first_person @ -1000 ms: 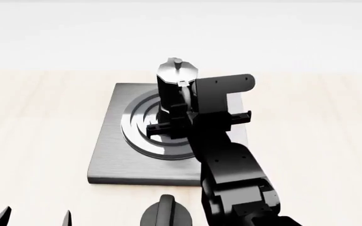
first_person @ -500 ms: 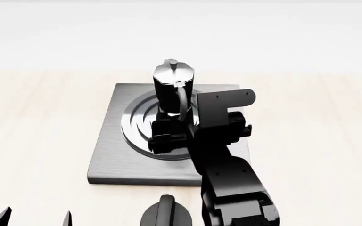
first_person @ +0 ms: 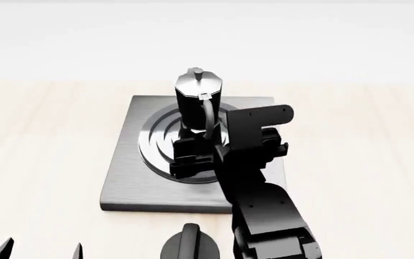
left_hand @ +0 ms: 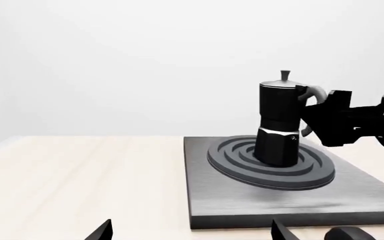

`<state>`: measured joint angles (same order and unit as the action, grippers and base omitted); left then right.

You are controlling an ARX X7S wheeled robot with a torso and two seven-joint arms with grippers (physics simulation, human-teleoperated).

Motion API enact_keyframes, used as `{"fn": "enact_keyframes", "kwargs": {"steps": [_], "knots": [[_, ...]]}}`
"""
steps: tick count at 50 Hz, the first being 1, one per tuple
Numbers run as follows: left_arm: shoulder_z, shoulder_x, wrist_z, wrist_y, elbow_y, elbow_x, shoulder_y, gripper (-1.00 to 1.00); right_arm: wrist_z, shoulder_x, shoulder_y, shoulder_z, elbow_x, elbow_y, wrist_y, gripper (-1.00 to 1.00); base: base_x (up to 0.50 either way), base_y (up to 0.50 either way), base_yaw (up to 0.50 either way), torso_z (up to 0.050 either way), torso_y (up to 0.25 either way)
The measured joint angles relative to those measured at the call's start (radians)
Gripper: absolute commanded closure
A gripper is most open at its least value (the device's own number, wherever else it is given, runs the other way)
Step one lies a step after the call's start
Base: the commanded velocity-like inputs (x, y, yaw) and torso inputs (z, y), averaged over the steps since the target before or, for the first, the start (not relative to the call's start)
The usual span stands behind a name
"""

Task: Put the moka pot on the stove.

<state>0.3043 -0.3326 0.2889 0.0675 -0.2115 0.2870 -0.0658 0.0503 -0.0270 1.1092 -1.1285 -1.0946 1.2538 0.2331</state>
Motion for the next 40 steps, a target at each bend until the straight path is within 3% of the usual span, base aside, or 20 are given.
{"fn": "enact_keyframes", "kwargs": {"steps": [22,40], "knots": [[0.004,-0.007,0.005,0.006,-0.005,0.003,-0.003,-1.0,-0.265,-0.25,-0.102,-0.04,0.066,-0.558,-0.035,-1.0,0.0,0.0,0.0,0.0,0.0],[0.009,-0.012,0.009,0.005,-0.01,0.004,-0.002,-1.0,-0.433,-0.407,-0.142,-0.056,0.119,-0.895,-0.035,-1.0,0.0,0.0,0.0,0.0,0.0]]}}
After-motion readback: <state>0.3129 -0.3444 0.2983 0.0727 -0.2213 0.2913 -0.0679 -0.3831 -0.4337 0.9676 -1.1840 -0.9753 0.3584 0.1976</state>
